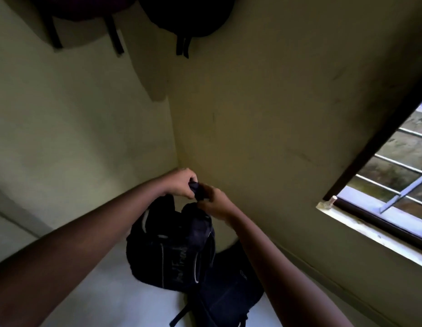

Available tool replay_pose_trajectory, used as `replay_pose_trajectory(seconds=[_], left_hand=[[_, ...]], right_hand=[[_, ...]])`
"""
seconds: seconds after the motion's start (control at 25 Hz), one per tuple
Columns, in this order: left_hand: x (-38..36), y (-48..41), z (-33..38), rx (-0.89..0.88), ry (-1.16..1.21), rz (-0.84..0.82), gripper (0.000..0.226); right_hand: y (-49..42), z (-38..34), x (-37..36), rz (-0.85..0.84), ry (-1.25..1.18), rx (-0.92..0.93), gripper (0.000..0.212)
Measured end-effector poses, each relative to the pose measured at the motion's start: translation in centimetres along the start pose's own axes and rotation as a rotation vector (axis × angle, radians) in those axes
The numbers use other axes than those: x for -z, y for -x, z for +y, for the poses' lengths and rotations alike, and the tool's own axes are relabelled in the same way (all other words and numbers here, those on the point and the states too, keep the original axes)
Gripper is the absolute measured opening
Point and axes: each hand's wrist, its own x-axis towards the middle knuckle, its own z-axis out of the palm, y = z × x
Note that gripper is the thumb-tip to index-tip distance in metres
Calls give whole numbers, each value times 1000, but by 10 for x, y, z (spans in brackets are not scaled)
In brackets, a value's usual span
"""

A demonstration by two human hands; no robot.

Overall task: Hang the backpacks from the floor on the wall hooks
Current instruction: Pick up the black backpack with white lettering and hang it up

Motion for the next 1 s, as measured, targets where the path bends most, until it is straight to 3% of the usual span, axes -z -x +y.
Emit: replay_pose_trajectory(seconds=[0.12, 0.24, 0.44, 0.64, 0.8, 1.0], left_hand=[[40, 2, -3, 5, 114, 33, 25], [59, 5, -7, -74, 331, 109, 31], [60, 2, -4, -176, 470, 321, 5], [124, -18, 74, -341, 592, 500, 22], [172, -37, 148, -502, 511, 544, 21], [243, -47, 232, -673, 394, 737, 13]], right_hand=[[-15, -22, 24, 40, 15, 54, 28], [-26, -48, 50, 94, -13, 60, 29], [-22, -79, 115, 126, -29, 237, 18], [-3, -100, 212, 370, 96, 339, 37], [16, -114, 279, 591, 156, 458, 32], [26, -150, 361, 912, 334, 530, 25]])
